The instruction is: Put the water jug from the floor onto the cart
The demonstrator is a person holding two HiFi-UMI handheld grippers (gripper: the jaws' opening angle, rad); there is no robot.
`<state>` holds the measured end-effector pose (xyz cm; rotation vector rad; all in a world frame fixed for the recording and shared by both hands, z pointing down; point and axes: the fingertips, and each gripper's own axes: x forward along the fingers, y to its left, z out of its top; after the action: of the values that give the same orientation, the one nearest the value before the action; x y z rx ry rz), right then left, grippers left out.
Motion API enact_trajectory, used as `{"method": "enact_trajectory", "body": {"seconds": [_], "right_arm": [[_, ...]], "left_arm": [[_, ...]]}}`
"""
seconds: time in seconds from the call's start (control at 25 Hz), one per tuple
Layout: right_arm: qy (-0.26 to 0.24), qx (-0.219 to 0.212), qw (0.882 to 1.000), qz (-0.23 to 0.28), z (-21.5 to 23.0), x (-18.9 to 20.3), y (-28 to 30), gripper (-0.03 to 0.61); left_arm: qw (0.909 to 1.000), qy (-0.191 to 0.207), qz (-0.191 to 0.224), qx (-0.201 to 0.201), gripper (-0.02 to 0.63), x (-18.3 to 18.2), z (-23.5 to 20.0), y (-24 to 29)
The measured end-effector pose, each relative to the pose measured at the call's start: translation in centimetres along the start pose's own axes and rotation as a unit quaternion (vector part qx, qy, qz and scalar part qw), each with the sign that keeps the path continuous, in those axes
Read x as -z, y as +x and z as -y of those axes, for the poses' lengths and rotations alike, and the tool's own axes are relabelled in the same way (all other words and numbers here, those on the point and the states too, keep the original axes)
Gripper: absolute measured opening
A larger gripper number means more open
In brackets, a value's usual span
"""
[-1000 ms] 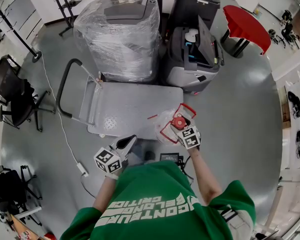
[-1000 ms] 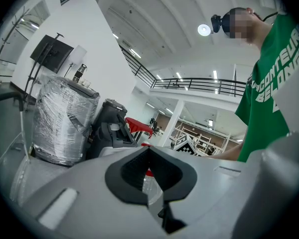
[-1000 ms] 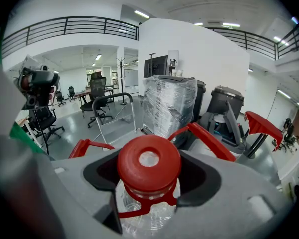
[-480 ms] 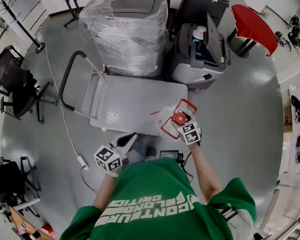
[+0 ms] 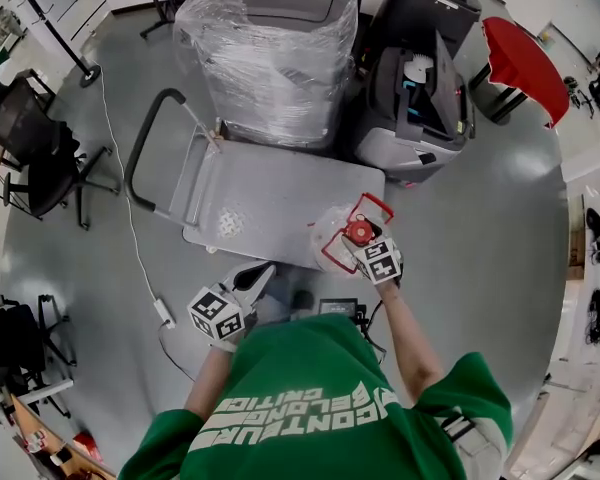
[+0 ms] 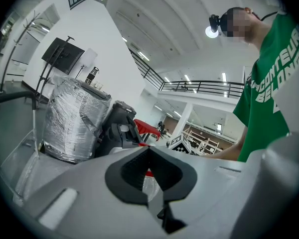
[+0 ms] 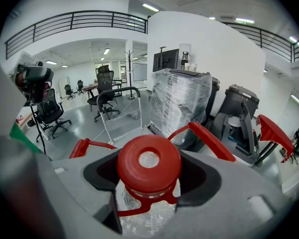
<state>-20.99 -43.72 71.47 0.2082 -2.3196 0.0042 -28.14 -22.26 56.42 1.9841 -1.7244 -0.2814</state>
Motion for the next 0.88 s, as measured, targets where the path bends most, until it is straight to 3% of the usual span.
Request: {"method": "enact_trajectory", "body": {"seconds": [0.88], "right_arm": [[-0.009, -0.037, 0.997, -0.061, -0.5, -1.9, 8.4, 0.302]], "left_arm": [[0.9993, -0.02, -0.006, -0.029, 0.009, -2.3, -5.5, -0.7]]}}
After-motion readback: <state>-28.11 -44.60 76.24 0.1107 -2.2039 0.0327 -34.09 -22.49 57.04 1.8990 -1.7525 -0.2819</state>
